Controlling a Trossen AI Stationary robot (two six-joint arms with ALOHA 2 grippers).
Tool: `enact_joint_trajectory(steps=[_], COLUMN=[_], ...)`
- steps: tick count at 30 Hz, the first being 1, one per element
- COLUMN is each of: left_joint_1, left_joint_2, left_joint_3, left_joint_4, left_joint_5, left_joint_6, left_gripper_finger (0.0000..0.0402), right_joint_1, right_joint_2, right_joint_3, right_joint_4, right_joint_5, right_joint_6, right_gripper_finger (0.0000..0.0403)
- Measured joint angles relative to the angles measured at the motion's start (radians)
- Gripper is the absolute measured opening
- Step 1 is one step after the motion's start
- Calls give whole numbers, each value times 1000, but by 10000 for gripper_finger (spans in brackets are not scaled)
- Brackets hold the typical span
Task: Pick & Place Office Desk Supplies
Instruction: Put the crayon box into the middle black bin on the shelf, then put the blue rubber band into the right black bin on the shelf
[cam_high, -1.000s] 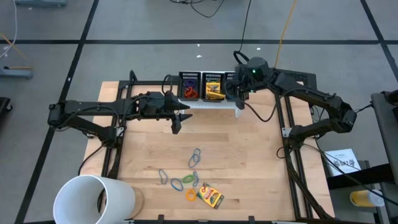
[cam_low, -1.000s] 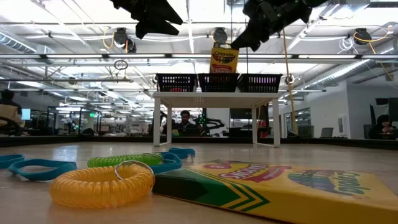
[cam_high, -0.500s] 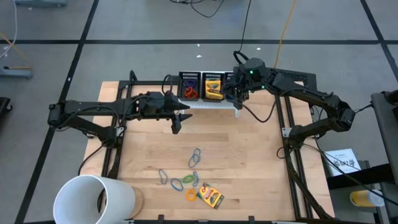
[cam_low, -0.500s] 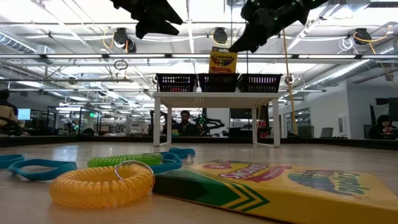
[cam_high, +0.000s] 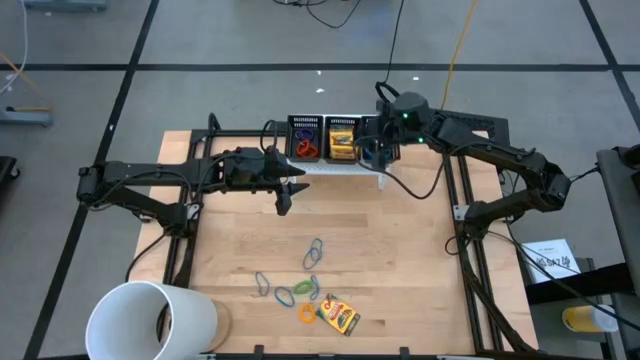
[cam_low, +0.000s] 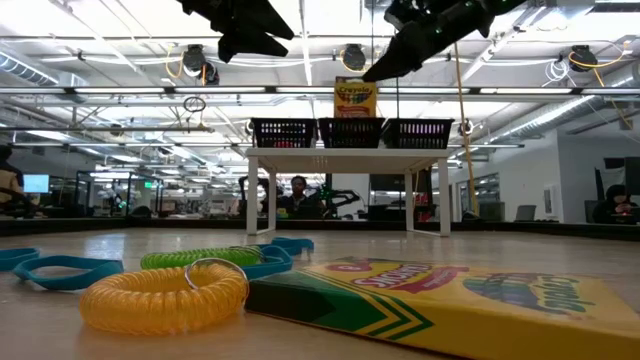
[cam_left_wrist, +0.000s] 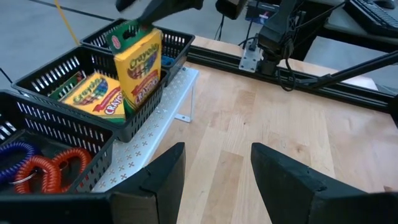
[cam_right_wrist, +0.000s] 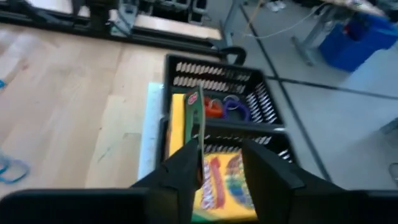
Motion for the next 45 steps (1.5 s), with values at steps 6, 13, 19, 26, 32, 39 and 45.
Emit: enact_joint_trajectory(steps=[6, 13, 19, 26, 32, 39, 45], left_joint_1=[0, 0, 0, 0, 0, 0, 11], left_joint_2=[0, 0, 0, 0, 0, 0, 0], left_joint_3=[0, 0, 0, 0, 0, 0, -58], left_joint_4=[0, 0, 0, -3, -42, -70, -35], left_joint_5=[0, 0, 0, -11, -53, -54, -111], left_joint_6=[-1, -1, -1, 2, -8, -1, -18], left_gripper_finger=[191, 191, 191, 191, 191, 191, 191], right_joint_1=[0, 1, 5, 48, 109, 157, 216], right_joint_2=[0, 0, 0, -3, -51, -185, -351], right_joint_3=[0, 0, 0, 0, 0, -1, -140], right_joint_4=[43, 45, 45, 45, 9, -215, -222], right_joint_5=[107, 196, 217, 217, 214, 212, 212], right_joint_6=[-29, -63, -58, -52, 46, 137, 219], right_gripper_finger=[154, 169, 164, 161, 160, 154, 148])
